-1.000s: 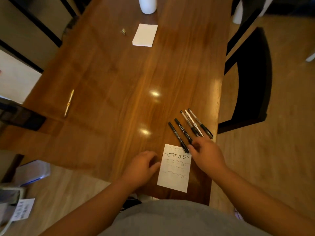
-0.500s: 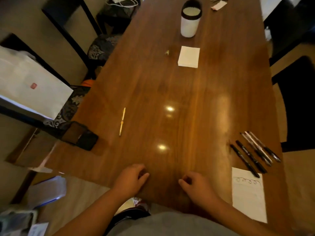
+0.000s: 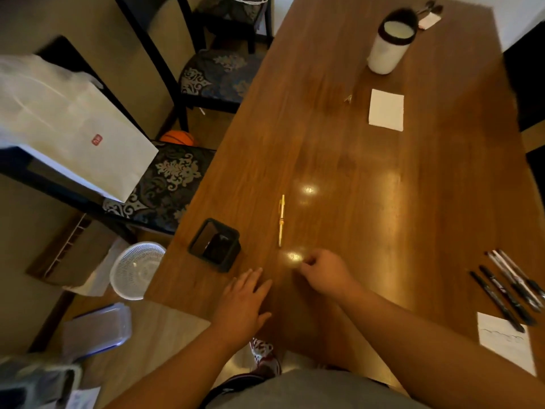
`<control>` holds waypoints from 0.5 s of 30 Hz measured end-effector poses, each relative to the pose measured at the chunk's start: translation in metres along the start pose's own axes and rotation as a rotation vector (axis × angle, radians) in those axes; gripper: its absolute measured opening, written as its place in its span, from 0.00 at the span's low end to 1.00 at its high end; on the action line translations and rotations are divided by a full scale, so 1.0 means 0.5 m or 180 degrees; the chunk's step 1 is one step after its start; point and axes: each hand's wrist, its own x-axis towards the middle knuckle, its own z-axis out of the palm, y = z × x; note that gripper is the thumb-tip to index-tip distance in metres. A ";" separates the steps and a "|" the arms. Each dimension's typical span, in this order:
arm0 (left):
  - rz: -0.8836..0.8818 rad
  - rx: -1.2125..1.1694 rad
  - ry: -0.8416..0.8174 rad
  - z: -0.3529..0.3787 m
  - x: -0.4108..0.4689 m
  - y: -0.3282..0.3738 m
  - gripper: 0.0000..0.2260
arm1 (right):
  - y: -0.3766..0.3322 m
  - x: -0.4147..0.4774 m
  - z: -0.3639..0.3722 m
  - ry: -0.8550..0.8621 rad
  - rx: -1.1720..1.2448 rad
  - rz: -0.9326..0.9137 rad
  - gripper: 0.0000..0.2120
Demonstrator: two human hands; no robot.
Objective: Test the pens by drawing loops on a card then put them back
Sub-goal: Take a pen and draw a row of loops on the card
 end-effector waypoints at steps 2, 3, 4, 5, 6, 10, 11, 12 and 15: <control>0.0016 -0.0036 -0.0023 0.002 0.000 -0.003 0.32 | -0.037 0.032 -0.006 0.0098 -0.0036 -0.0004 0.09; 0.0020 -0.0052 -0.0027 0.002 0.000 -0.005 0.32 | -0.055 0.050 -0.009 0.0164 -0.0090 -0.0004 0.09; 0.0030 -0.0060 -0.0033 0.002 0.000 -0.008 0.32 | -0.071 0.067 -0.012 0.0230 -0.0139 0.0011 0.09; 0.0043 -0.0060 -0.0041 0.001 0.001 -0.011 0.33 | -0.087 0.083 -0.015 0.0295 -0.0176 0.0036 0.09; 0.0059 -0.0054 -0.0048 0.001 0.001 -0.014 0.33 | -0.102 0.099 -0.017 0.0361 -0.0204 0.0061 0.10; 0.0140 -0.0069 -0.0077 0.003 0.003 -0.020 0.33 | -0.143 0.155 -0.025 0.0569 -0.0284 0.0053 0.14; 0.0154 -0.0073 -0.0081 0.004 0.004 -0.021 0.34 | -0.151 0.168 -0.026 0.0579 -0.0305 0.0054 0.16; 0.0157 -0.0076 -0.0089 0.003 0.005 -0.022 0.34 | -0.159 0.180 -0.026 0.0597 -0.0326 0.0061 0.17; 0.0137 -0.0129 -0.0093 0.001 0.004 -0.027 0.34 | -0.182 0.209 -0.021 0.0730 -0.0468 0.0050 0.20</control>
